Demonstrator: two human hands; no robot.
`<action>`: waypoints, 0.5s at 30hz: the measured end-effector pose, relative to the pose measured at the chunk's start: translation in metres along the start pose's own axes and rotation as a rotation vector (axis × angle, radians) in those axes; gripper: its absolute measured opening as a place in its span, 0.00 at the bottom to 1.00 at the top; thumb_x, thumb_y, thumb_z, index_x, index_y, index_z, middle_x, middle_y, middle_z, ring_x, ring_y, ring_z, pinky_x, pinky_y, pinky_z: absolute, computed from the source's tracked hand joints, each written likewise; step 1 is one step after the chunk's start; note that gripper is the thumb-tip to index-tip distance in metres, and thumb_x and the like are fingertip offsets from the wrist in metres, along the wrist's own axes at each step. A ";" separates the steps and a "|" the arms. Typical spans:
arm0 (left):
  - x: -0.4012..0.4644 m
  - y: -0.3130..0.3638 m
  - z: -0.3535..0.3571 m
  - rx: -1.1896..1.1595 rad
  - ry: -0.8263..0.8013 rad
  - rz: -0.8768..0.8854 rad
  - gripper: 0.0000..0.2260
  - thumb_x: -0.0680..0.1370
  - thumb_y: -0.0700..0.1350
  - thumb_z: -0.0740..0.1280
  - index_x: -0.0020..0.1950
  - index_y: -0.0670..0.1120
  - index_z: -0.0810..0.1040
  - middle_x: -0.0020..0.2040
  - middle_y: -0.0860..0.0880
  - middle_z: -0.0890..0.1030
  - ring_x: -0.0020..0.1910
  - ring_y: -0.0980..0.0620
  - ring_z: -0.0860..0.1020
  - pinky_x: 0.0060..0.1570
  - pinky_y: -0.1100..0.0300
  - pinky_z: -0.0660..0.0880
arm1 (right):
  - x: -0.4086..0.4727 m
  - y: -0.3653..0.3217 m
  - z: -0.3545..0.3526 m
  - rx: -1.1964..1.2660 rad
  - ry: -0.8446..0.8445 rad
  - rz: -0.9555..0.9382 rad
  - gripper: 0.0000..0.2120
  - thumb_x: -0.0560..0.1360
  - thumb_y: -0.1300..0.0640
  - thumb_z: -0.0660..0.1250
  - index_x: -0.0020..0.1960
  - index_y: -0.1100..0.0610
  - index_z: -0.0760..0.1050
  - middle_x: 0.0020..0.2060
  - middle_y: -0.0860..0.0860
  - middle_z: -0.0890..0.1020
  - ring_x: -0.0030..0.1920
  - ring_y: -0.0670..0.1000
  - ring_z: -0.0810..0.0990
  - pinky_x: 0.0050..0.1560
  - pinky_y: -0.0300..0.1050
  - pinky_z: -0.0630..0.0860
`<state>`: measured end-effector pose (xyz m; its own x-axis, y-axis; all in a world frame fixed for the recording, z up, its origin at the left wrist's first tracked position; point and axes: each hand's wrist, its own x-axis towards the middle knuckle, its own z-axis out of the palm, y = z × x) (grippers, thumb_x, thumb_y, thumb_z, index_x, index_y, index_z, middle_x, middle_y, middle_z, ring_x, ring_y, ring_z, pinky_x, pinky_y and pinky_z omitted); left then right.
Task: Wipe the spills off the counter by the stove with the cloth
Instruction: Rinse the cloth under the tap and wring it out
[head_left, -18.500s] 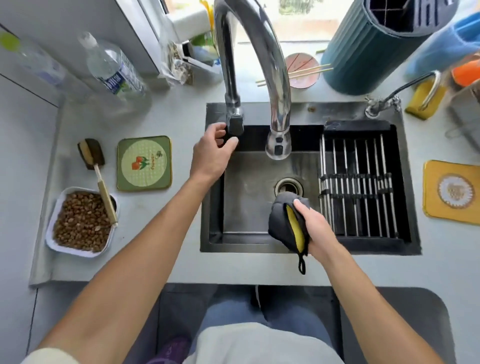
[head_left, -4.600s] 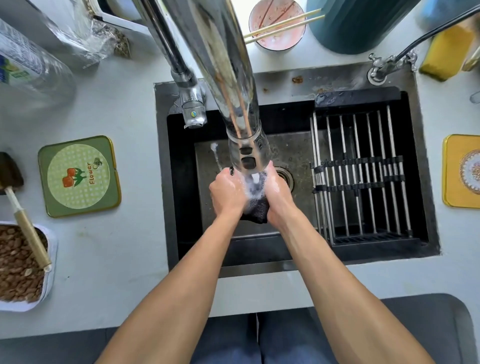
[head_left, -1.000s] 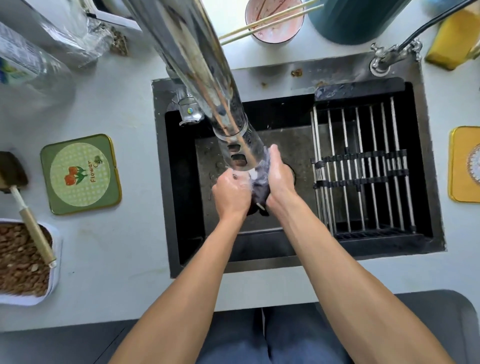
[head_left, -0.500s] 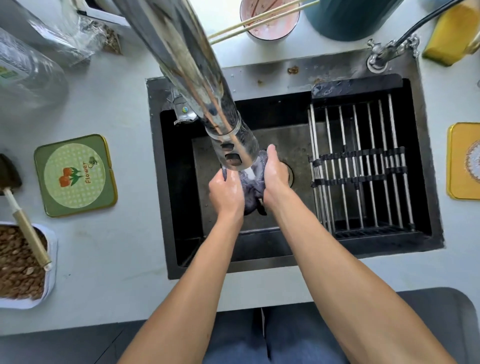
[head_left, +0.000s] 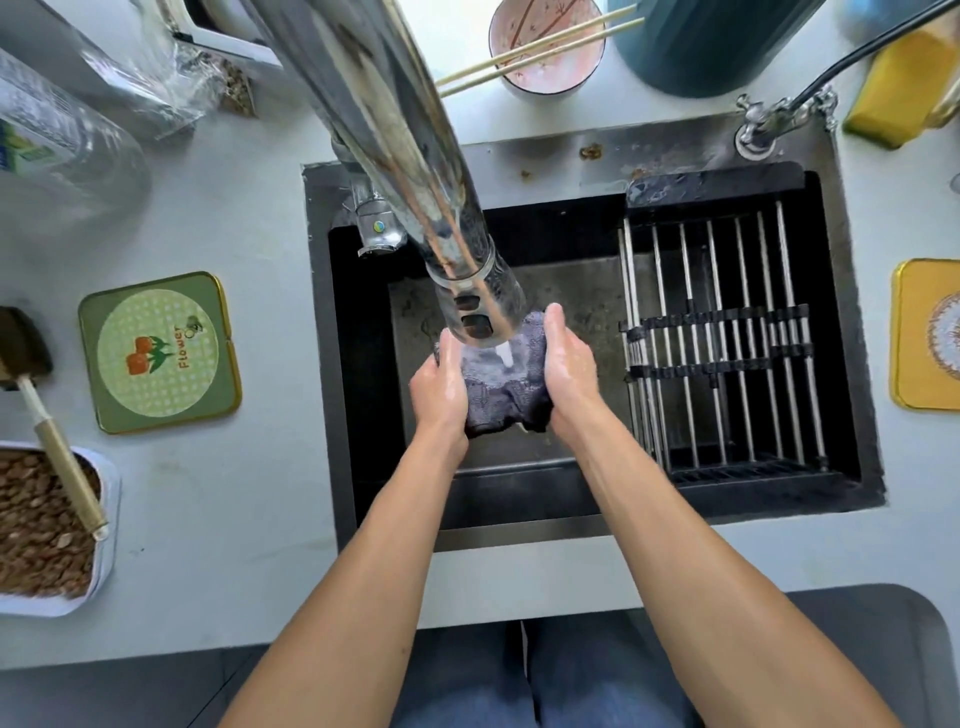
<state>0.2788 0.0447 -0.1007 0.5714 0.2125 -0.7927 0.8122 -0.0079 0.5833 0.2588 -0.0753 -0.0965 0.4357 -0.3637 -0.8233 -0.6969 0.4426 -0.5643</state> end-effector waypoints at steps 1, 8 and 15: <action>-0.001 -0.001 -0.001 -0.042 -0.052 -0.005 0.14 0.84 0.58 0.67 0.49 0.50 0.85 0.49 0.48 0.89 0.54 0.45 0.88 0.57 0.46 0.85 | 0.002 0.001 -0.005 -0.042 0.011 -0.002 0.26 0.85 0.35 0.58 0.61 0.56 0.80 0.62 0.56 0.85 0.61 0.56 0.84 0.70 0.58 0.77; -0.010 0.004 -0.001 0.032 -0.155 0.164 0.10 0.85 0.53 0.67 0.49 0.50 0.83 0.49 0.53 0.87 0.55 0.48 0.85 0.61 0.44 0.80 | 0.003 0.005 -0.024 -0.162 -0.010 -0.146 0.23 0.87 0.40 0.57 0.62 0.58 0.79 0.61 0.54 0.83 0.65 0.52 0.79 0.62 0.46 0.77; -0.037 0.004 0.000 0.264 -0.308 0.392 0.06 0.80 0.53 0.74 0.49 0.53 0.87 0.44 0.53 0.89 0.43 0.57 0.84 0.47 0.53 0.81 | -0.004 0.009 -0.015 0.089 -0.249 0.034 0.28 0.84 0.34 0.56 0.59 0.53 0.87 0.54 0.56 0.89 0.55 0.54 0.88 0.55 0.52 0.85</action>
<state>0.2607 0.0373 -0.0696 0.8121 -0.1505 -0.5638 0.5117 -0.2811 0.8119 0.2421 -0.0821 -0.0972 0.5477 -0.1393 -0.8250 -0.6651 0.5258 -0.5303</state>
